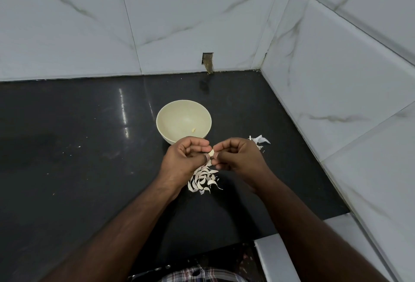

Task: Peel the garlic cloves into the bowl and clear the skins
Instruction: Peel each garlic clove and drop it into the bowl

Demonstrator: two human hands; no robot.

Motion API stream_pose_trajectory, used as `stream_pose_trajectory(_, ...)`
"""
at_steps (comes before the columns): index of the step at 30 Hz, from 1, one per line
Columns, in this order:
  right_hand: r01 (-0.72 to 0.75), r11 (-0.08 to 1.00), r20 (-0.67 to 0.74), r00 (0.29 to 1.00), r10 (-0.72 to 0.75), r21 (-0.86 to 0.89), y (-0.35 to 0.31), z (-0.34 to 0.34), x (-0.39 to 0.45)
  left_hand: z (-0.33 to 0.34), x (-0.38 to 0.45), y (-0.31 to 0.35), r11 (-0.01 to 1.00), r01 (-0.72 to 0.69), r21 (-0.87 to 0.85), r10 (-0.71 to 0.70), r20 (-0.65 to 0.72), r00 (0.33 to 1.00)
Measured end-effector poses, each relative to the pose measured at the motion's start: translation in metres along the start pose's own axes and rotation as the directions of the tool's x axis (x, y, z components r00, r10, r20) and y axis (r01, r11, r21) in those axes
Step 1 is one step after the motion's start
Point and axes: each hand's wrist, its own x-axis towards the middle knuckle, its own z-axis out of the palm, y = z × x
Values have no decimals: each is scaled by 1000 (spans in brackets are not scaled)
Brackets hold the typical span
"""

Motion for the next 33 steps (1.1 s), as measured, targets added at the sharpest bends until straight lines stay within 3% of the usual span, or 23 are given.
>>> stream_pose_trajectory(14,-18,1000,-5,1000,18,-9,0,4,1,2,-1,-1,987,-71,142,74,-14,997)
stream_pose_trajectory(24,46,991,13,999,-45,-125,1,1,-1,0,-3,1,995,-38,89,41,-26,999)
stream_pose_trajectory(27,160,958,27,987,-158,-236,2,2,-3,0,-4,1,1000,0,24,1,-34,999)
stream_pose_trajectory(31,322,777,89,941,-328,-540,9,0,-1,-1,-3,2,998,53,-37,-53,-21,998)
stream_pose_trajectory(33,331,763,75,934,-350,-556,9,-1,-1,-1,-4,2,996,71,-62,-71,0,997)
